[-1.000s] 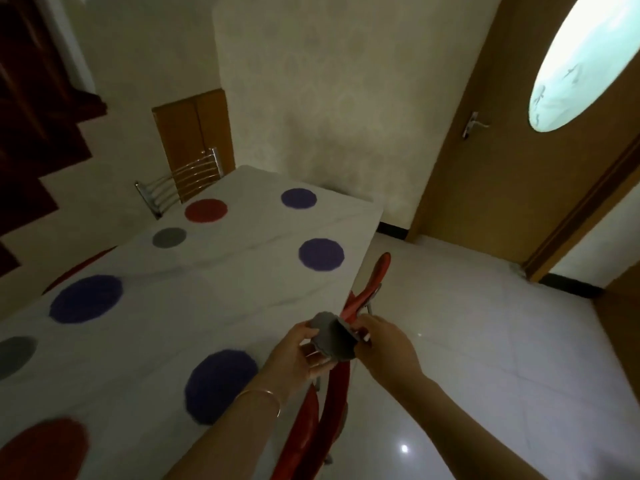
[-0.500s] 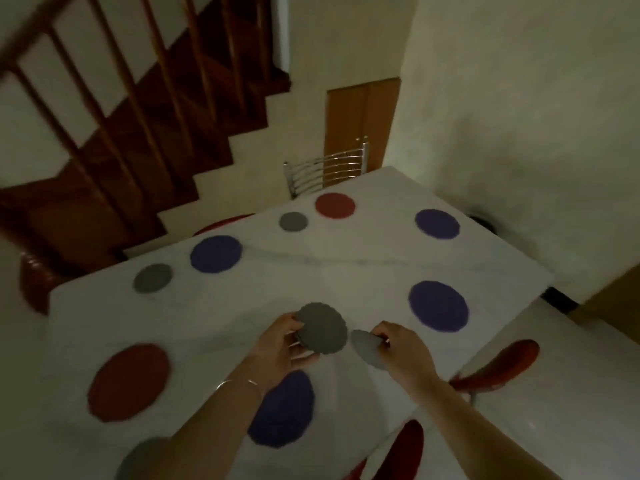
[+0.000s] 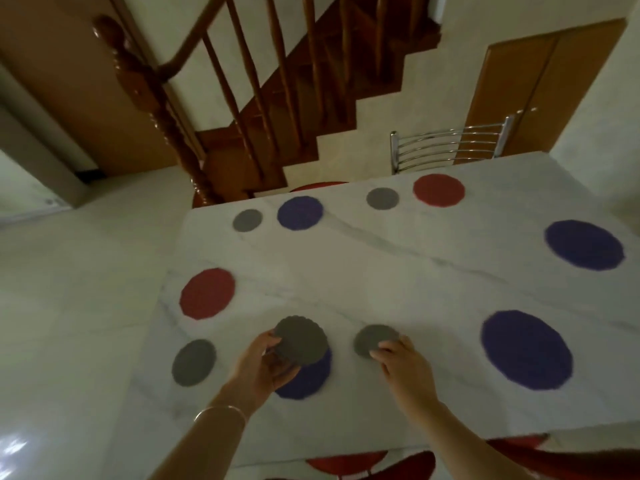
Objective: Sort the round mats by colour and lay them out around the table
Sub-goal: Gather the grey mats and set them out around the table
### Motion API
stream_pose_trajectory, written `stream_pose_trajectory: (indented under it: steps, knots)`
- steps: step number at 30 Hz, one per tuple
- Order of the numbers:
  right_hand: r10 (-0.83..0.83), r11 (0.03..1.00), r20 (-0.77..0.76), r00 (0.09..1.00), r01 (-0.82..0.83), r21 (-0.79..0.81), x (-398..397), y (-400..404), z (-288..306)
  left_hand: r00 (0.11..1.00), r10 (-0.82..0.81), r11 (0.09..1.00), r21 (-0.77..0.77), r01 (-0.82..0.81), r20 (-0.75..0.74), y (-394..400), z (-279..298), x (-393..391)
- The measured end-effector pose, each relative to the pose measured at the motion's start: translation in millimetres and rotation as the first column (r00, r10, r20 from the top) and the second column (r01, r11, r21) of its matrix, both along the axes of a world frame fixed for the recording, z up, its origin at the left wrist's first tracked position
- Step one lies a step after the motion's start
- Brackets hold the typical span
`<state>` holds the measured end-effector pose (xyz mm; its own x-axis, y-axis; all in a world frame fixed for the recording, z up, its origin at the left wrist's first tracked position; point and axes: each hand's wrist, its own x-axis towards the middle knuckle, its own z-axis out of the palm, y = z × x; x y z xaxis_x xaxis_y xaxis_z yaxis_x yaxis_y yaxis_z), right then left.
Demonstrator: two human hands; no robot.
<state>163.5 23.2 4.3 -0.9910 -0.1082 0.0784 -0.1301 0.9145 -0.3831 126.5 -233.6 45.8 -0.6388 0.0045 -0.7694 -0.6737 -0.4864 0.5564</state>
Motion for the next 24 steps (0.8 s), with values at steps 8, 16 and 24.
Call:
stream_pose_trajectory:
  steps: [8,16,24]
  knots:
    - [0.123,0.984,0.243,0.962,-0.151,0.099,5.5,6.5,-37.0,0.994,0.095,0.995,0.028,-0.096,0.057,1.0,-20.9,37.4]
    - [0.187,0.960,0.286,0.940,-0.237,0.149,14.1,8.7,-33.5,0.997,0.070,0.995,0.066,-0.072,0.025,22.0,-20.5,46.7]
    - [0.009,0.973,-0.104,0.995,-0.032,-0.227,27.8,30.9,35.4,0.985,-0.161,0.985,0.050,0.164,-0.063,86.2,-1.0,17.6]
